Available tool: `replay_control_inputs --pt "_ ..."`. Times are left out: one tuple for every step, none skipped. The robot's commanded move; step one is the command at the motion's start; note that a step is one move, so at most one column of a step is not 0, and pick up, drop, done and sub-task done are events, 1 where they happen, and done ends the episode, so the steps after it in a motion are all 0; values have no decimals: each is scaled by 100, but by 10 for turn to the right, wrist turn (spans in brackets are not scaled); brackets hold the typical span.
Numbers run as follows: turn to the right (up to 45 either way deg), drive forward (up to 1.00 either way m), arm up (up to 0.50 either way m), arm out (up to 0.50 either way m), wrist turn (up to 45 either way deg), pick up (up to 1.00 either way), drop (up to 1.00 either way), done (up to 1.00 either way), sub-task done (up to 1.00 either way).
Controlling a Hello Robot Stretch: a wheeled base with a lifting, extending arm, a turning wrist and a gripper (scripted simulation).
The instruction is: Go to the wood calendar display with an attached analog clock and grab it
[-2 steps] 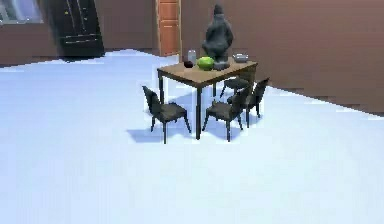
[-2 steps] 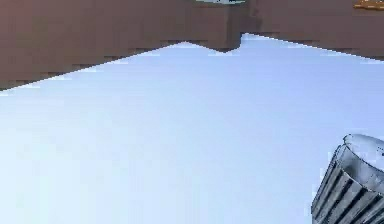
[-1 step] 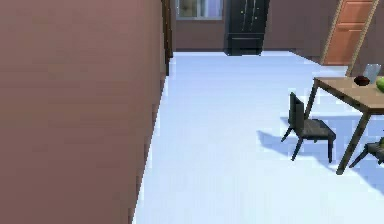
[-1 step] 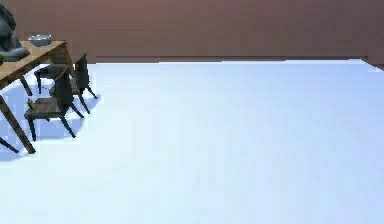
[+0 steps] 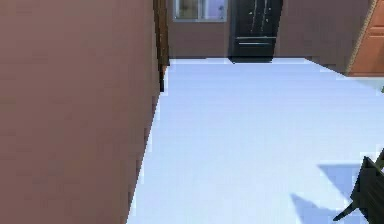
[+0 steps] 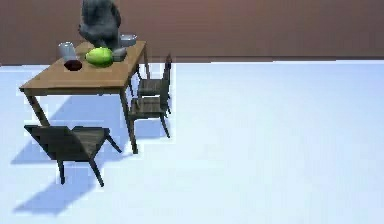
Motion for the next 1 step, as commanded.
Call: replay_control_inputs --pt "0 100 0 0 0 0 0 0 0"
